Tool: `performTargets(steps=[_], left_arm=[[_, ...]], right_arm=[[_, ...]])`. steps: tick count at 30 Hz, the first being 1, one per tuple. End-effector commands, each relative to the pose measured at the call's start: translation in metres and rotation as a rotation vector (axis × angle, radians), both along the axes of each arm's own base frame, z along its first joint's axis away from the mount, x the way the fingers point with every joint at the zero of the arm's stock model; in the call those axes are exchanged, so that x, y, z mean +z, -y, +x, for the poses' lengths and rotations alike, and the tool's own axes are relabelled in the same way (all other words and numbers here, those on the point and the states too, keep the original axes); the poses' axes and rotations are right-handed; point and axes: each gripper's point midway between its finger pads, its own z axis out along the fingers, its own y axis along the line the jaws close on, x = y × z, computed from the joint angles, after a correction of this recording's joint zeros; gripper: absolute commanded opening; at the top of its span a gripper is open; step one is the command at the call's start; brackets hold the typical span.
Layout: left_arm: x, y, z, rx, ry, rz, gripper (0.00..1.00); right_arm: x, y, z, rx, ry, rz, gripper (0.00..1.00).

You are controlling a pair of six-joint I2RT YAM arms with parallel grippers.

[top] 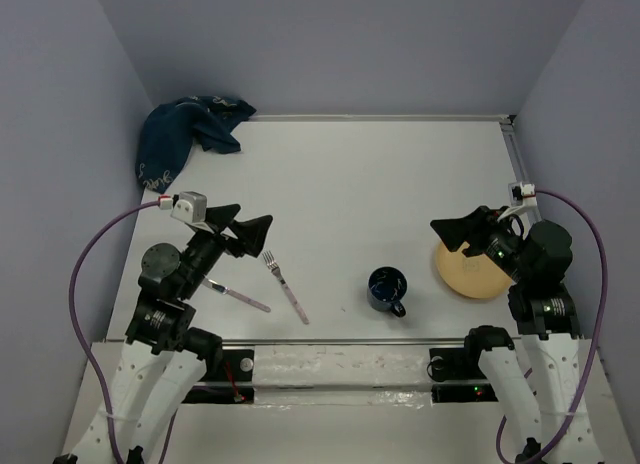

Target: Set the dinner table for one person

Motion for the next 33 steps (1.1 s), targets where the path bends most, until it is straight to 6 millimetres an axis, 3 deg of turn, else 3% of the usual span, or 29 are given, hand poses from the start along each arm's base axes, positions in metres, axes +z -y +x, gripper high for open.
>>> performTargets(steps=[1, 5, 9, 13, 14, 15, 20, 21, 22, 23, 24, 26, 27, 28, 29, 33], left_arm=[[0.018, -0.005, 0.002, 0.023, 0.045, -0.005, 0.99], [0.019, -0.009, 0.012, 0.064, 0.028, -0.021, 0.99], [0.014, -0.016, 0.045, 0.181, -0.086, -0.068, 0.99], [0.024, -0.026, 0.085, 0.317, -0.126, -0.126, 0.99], [0.036, -0.034, 0.096, 0.381, -0.108, -0.149, 0.94], [0.022, -0.036, 0.114, 0.423, -0.154, -0.132, 0.88], [0.002, -0.076, 0.179, 0.643, -0.231, -0.136, 0.81], [-0.024, -0.09, 0.199, 0.7, -0.289, -0.102, 0.81], [-0.021, -0.1, 0.209, 0.744, -0.287, -0.102, 0.8], [-0.047, -0.107, 0.224, 0.779, -0.333, -0.056, 0.8], [-0.054, -0.116, 0.233, 0.813, -0.343, -0.037, 0.8], [-0.058, -0.124, 0.252, 0.855, -0.345, -0.003, 0.81], [-0.084, -0.125, 0.266, 0.86, -0.391, 0.052, 0.81], [-0.091, -0.127, 0.274, 0.863, -0.405, 0.075, 0.81], [-0.084, -0.129, 0.288, 0.864, -0.389, 0.077, 0.82], [-0.119, -0.135, 0.336, 0.874, -0.449, 0.141, 0.84]], right_arm=[[0.007, 0.001, 0.004, -0.003, 0.042, 0.005, 0.66], [0.002, 0.003, 0.009, -0.017, 0.047, 0.007, 0.65], [-0.008, 0.0, 0.017, -0.007, 0.025, 0.022, 0.61], [-0.013, -0.003, 0.025, 0.005, 0.028, 0.051, 0.58], [-0.011, -0.004, 0.027, 0.014, 0.047, 0.058, 0.58], [-0.019, -0.006, 0.03, 0.026, 0.02, 0.069, 0.58], [-0.028, -0.01, 0.044, 0.045, 0.004, 0.087, 0.59], [-0.033, -0.013, 0.045, 0.057, -0.014, 0.082, 0.59], [-0.034, -0.015, 0.046, 0.065, -0.021, 0.077, 0.59], [-0.036, -0.015, 0.048, 0.065, -0.022, 0.069, 0.59], [-0.038, -0.017, 0.048, 0.071, -0.026, 0.063, 0.59], [-0.041, -0.023, 0.048, 0.089, -0.032, 0.053, 0.59], [-0.043, -0.024, 0.048, 0.085, -0.034, 0.047, 0.59], [-0.041, -0.027, 0.049, 0.092, -0.02, 0.045, 0.59], [-0.04, -0.031, 0.051, 0.099, -0.012, 0.041, 0.59], [-0.046, -0.067, 0.049, 0.157, -0.018, -0.019, 0.62]])
